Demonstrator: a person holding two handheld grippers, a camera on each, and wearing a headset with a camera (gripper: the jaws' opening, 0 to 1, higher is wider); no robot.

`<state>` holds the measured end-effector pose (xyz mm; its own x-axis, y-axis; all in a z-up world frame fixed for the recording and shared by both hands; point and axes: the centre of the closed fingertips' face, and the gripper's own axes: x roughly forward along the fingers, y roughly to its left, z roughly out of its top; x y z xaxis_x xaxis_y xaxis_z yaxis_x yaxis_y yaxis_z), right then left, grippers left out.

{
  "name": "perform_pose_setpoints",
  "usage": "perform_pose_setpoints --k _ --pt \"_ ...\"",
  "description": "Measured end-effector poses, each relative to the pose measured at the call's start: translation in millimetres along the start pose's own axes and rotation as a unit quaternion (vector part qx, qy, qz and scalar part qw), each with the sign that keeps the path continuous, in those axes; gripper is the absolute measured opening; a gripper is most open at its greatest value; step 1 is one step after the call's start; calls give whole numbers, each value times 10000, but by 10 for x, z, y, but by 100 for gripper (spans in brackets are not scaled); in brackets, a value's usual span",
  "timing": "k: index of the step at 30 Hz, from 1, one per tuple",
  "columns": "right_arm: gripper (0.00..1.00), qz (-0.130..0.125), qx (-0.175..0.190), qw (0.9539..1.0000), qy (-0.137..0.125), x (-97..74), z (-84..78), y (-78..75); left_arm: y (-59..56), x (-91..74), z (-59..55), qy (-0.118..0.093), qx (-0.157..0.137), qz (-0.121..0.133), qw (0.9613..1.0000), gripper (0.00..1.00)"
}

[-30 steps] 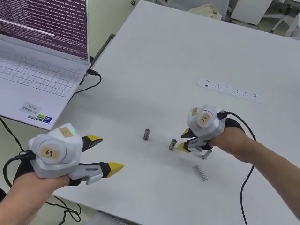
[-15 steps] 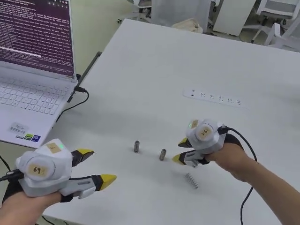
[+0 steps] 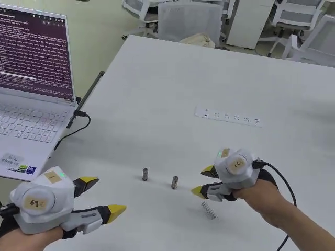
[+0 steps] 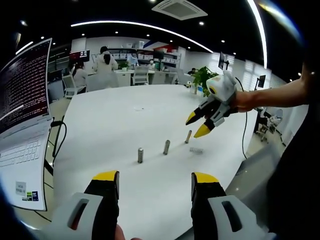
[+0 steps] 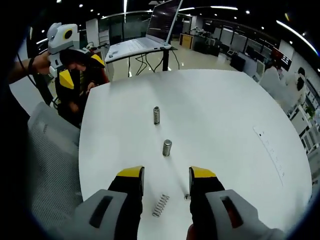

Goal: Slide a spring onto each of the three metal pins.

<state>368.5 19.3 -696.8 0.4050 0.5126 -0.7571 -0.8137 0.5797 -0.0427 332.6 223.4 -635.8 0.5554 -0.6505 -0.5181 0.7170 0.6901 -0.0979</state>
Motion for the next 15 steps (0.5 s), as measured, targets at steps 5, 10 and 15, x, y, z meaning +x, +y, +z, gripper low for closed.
perform_pose_setpoints --k 5,10,15 --pt "36 -138 133 9997 -179 -105 -38 32 -13 17 18 -3 6 -5 10000 54" --pt "37 -258 311 9986 -328 -203 -67 38 -24 43 43 -24 -19 -4 10000 54" --pt "40 -348 475 9976 -353 -285 -169 64 -42 66 54 -25 -12 -36 10000 53"
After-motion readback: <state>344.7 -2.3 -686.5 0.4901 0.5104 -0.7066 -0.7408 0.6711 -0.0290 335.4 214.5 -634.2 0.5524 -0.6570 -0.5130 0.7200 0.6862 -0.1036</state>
